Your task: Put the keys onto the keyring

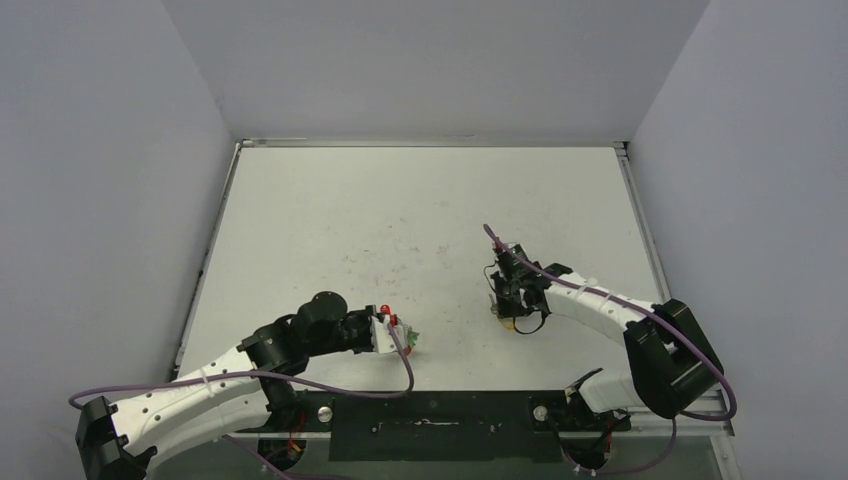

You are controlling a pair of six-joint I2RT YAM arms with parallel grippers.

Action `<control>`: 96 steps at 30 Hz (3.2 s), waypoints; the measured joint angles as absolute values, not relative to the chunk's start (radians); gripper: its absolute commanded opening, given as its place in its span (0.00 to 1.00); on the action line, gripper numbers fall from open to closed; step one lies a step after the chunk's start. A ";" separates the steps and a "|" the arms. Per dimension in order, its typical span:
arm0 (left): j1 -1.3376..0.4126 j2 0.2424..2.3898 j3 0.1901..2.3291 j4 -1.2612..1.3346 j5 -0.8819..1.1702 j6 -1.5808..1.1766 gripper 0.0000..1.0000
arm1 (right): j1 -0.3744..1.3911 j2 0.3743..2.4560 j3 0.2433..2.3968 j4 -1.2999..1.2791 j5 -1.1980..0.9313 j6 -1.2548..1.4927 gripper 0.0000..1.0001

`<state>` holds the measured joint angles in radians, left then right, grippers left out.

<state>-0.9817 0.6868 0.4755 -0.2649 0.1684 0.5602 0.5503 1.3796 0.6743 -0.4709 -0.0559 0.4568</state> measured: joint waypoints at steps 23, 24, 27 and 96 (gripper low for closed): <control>-0.982 0.719 0.469 -0.190 0.168 0.463 0.00 | 0.550 1.176 0.725 -0.513 -0.097 0.361 0.00; -0.982 0.727 0.463 -0.170 0.168 0.448 0.00 | 0.550 1.156 0.728 -0.513 -0.102 0.355 0.00; -0.982 0.758 0.436 -0.098 0.168 0.397 0.00 | 0.550 1.088 0.728 -0.498 -0.147 0.347 0.00; -0.982 0.793 0.250 0.340 0.342 0.186 0.00 | 1.121 1.201 0.894 -0.457 -0.224 -0.012 0.00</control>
